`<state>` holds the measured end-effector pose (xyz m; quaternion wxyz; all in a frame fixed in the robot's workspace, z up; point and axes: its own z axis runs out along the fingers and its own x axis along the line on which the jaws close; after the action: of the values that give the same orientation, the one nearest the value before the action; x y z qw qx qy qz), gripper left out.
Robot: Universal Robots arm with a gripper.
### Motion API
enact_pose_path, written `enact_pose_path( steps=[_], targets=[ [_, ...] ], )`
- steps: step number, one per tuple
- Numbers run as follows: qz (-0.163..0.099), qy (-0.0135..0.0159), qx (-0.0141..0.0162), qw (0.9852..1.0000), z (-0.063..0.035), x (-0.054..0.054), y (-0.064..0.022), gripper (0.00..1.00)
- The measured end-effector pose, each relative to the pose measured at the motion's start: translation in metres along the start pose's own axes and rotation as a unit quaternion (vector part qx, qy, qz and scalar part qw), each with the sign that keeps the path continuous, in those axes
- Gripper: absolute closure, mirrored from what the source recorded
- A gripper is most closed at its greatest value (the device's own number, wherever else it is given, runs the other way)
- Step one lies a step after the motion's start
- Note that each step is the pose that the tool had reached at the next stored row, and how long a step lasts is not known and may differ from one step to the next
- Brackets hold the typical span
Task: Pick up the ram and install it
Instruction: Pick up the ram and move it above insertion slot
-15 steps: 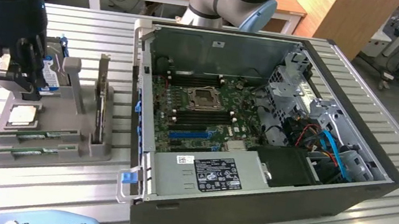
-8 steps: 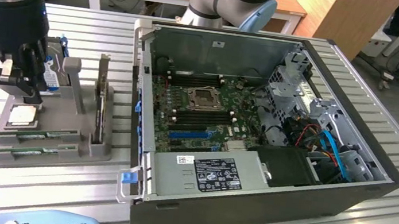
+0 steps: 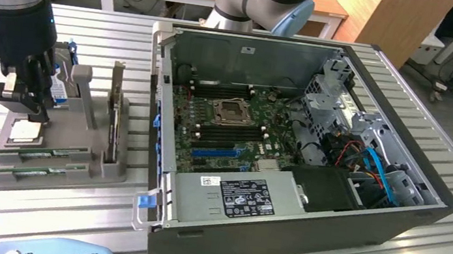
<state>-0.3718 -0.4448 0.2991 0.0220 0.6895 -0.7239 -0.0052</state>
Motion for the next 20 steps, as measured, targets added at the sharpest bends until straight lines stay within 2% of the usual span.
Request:
enact_pose_path(
  steps=[10,20],
  targets=[
    [0.0,0.0,0.0,1.0,0.0,0.0,0.0,0.64],
    [0.0,0.0005,-0.0001,1.0,0.0069,-0.0001,-0.0003,0.64]
  ],
)
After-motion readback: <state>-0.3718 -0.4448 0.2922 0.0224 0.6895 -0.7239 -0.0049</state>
